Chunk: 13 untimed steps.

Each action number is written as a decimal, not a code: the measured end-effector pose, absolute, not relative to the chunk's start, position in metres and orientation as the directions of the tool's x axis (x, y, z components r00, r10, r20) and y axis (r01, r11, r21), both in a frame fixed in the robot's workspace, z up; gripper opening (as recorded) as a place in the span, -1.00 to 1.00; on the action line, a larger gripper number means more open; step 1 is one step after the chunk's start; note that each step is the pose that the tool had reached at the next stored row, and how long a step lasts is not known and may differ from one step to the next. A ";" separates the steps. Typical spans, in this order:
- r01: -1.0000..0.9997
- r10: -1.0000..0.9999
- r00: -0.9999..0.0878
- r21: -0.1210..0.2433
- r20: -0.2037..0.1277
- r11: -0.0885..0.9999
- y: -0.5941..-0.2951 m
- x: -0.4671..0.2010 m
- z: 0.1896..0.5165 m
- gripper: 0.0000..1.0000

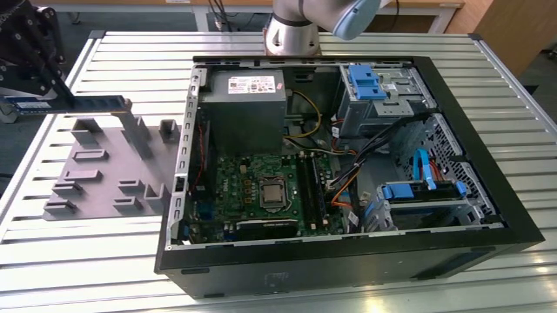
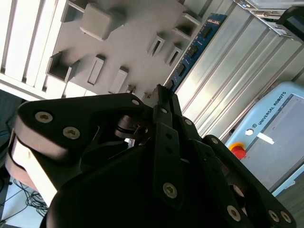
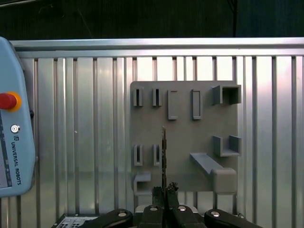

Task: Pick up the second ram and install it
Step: 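Pick up the second ram and move it above second insertion slot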

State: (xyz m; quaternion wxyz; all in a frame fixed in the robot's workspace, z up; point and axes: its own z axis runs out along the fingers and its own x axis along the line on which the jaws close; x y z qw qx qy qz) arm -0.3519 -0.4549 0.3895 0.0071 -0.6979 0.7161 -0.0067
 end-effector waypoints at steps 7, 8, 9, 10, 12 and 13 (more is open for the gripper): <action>-0.999 -1.000 -0.026 -0.020 -0.001 0.026 -0.455 -0.345 0.389 -0.73; -0.999 -1.000 -0.026 -0.020 -0.001 0.026 -0.455 -0.345 0.389 -0.73; -0.999 -1.000 -0.026 -0.019 -0.001 0.026 -0.455 -0.344 0.389 -0.73; -0.999 -1.000 -0.026 -0.020 -0.001 0.026 -0.455 -0.343 0.389 -0.73; -0.999 -1.000 -0.026 -0.020 -0.001 0.026 -0.455 -0.341 0.389 -0.73; -0.999 -1.000 -0.026 -0.019 -0.001 0.026 -0.455 -0.340 0.389 -0.73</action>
